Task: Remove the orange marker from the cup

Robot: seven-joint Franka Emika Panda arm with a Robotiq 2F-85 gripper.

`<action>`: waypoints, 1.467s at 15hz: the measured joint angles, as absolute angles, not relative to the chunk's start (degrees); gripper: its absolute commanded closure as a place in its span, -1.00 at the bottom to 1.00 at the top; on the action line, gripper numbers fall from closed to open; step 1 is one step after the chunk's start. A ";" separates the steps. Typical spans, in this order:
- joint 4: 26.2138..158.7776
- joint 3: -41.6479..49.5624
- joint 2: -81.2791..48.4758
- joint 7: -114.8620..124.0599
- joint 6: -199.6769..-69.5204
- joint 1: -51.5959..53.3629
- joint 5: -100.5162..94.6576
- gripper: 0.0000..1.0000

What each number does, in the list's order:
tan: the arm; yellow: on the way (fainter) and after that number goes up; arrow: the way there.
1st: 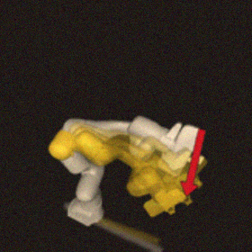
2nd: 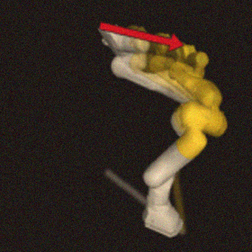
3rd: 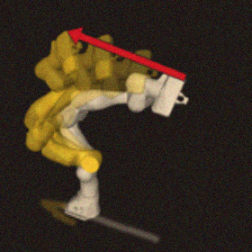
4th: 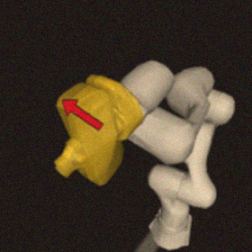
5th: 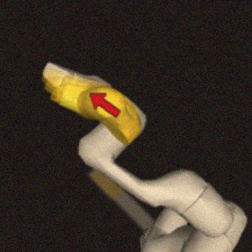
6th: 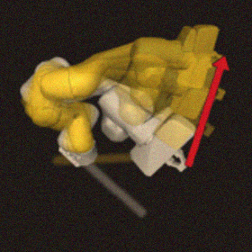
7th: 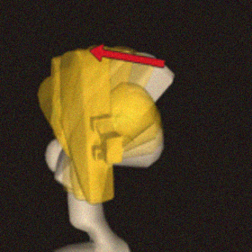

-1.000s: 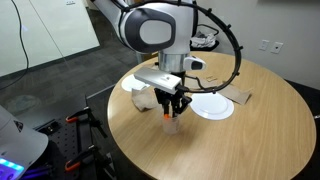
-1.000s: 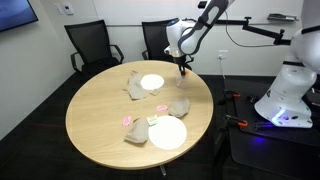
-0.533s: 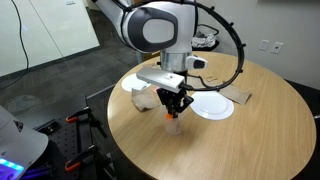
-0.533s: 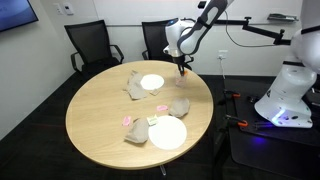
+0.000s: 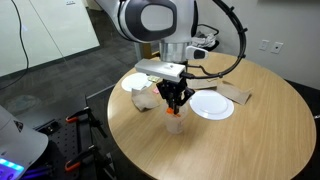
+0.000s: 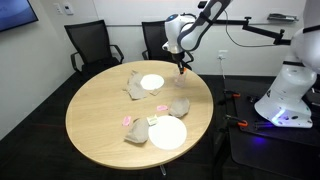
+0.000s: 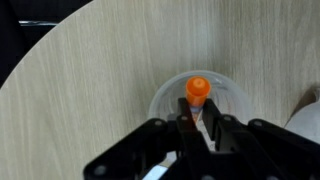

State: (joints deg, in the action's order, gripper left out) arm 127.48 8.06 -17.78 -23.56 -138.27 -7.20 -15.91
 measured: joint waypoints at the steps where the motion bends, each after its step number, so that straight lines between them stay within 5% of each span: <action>1: 127.53 7.86 -16.64 -23.56 -136.48 -7.14 -15.91 0.90; 12: 131.88 6.46 4.23 -23.21 -125.98 -6.65 -16.30 0.90; 22: 140.78 2.46 17.69 -8.78 -142.71 -2.24 -10.50 0.90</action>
